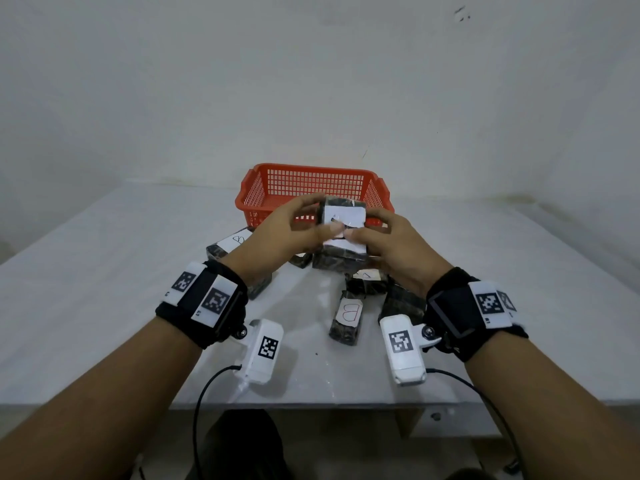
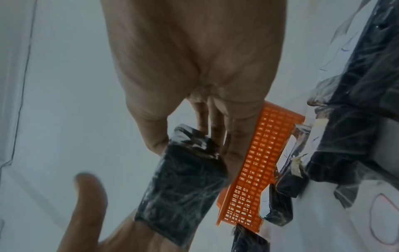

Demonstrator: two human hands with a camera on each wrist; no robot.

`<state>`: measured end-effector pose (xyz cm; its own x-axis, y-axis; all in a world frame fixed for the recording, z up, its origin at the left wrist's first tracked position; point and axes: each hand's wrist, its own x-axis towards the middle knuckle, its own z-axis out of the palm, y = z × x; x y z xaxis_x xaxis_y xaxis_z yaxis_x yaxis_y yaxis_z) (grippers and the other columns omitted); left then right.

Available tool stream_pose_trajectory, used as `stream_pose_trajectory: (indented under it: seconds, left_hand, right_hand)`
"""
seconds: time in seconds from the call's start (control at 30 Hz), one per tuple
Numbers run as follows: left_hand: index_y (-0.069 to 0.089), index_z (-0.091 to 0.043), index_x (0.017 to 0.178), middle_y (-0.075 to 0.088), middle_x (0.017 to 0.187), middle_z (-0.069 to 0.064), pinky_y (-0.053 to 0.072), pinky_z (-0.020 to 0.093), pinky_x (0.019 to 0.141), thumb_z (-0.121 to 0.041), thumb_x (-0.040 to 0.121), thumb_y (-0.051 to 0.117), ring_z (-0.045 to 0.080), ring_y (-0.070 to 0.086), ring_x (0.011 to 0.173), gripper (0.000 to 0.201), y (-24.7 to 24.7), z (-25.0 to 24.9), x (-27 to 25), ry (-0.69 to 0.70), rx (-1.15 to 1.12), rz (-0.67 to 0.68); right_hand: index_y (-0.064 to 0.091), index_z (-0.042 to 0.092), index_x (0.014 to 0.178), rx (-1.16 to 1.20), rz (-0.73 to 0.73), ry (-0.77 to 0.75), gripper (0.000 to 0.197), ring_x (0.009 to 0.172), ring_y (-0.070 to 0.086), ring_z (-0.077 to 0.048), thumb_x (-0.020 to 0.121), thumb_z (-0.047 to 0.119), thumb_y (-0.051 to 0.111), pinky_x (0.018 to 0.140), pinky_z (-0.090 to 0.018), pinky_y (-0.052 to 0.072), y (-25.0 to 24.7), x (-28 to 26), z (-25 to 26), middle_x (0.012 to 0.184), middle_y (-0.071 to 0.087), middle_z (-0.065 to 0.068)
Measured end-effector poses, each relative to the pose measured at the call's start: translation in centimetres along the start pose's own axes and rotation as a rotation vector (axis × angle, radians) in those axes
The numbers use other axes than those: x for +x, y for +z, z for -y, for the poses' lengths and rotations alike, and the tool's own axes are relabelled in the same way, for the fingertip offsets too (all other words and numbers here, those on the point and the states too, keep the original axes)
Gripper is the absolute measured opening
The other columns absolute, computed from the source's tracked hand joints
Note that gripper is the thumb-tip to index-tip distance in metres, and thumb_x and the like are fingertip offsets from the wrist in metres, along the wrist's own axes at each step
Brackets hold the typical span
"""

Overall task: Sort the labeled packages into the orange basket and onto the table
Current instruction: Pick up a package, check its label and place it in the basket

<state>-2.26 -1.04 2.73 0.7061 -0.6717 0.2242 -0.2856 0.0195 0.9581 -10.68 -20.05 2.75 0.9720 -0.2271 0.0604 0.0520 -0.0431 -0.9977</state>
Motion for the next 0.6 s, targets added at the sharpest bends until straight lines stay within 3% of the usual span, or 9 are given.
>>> stream_pose_trajectory:
  seconds: [0.03,0.1,0.17,0.23,0.33,0.4,0.53,0.6]
  left_hand:
    - [0.057,-0.022,0.140,0.067,0.134,-0.002,0.062,0.039,0.093,-0.039,0.088,0.080,0.017,0.071,0.118,0.060,0.2,-0.1,0.1,-0.005,-0.014,-0.040]
    - [0.065,-0.017,0.132,0.074,0.122,0.001,0.063,0.038,0.090,-0.029,0.095,0.074,0.018,0.074,0.110,0.040,0.4,0.0,0.2,0.031,0.037,-0.119]
    - [0.069,-0.014,0.127,0.077,0.116,0.001,0.063,0.037,0.090,-0.020,0.094,0.075,0.016,0.075,0.106,0.034,0.5,0.3,0.3,0.069,0.079,-0.165]
    - [0.069,-0.014,0.126,0.077,0.117,0.000,0.061,0.035,0.094,-0.016,0.090,0.079,0.015,0.073,0.108,0.038,0.4,0.5,0.3,0.095,0.087,-0.184]
    - [0.068,-0.015,0.126,0.076,0.119,-0.001,0.059,0.031,0.098,-0.013,0.083,0.084,0.013,0.072,0.112,0.046,0.3,0.8,0.2,0.123,0.097,-0.167]
    - [0.068,-0.016,0.126,0.075,0.120,-0.001,0.058,0.032,0.099,-0.010,0.080,0.086,0.013,0.071,0.113,0.050,0.4,0.6,0.0,0.133,0.094,-0.142]
    - [0.067,-0.019,0.123,0.074,0.122,0.000,0.058,0.034,0.101,0.000,0.079,0.085,0.012,0.071,0.115,0.052,0.5,0.4,-0.3,0.166,0.066,-0.101]
    - [0.066,-0.024,0.126,0.073,0.124,-0.002,0.059,0.037,0.099,-0.011,0.077,0.089,0.015,0.070,0.117,0.055,0.3,0.3,-0.3,0.142,0.052,-0.074]
  right_hand:
    - [0.059,0.014,0.134,-0.009,-0.005,-0.020,0.046,0.103,0.076,-0.028,0.092,0.005,0.073,0.081,-0.043,0.064,0.1,-0.1,0.0,0.120,0.075,-0.013]
    - [0.058,0.019,0.133,-0.035,0.014,-0.058,0.051,0.105,0.076,-0.024,0.089,0.001,0.076,0.083,-0.044,0.064,0.2,-0.3,0.0,0.119,0.075,-0.009]
    - [0.058,0.022,0.132,-0.047,0.033,-0.070,0.056,0.108,0.074,-0.024,0.086,0.000,0.079,0.084,-0.046,0.064,0.2,-0.6,-0.1,0.121,0.073,-0.009]
    - [0.056,0.026,0.135,-0.036,0.043,-0.053,0.055,0.111,0.073,-0.025,0.088,0.009,0.079,0.085,-0.044,0.064,0.1,-0.8,0.1,0.124,0.070,-0.010]
    - [0.057,0.024,0.134,-0.016,0.030,0.065,0.041,0.107,0.073,-0.029,0.097,0.039,0.068,0.083,-0.044,0.063,0.2,-1.1,0.7,0.122,0.071,-0.009]
    - [0.062,0.022,0.130,-0.024,0.047,0.139,0.046,0.106,0.073,-0.032,0.097,0.053,0.060,0.085,-0.047,0.063,0.2,-1.2,0.9,0.121,0.073,-0.011]
    - [0.066,0.021,0.120,0.017,0.068,0.172,0.034,0.105,0.073,-0.033,0.099,0.048,0.059,0.090,-0.049,0.062,0.3,-1.3,1.0,0.117,0.074,-0.015]
    - [0.068,0.018,0.116,0.038,0.066,0.119,0.029,0.098,0.074,-0.029,0.100,0.041,0.061,0.089,-0.047,0.061,0.2,-1.3,1.0,0.111,0.075,-0.013]
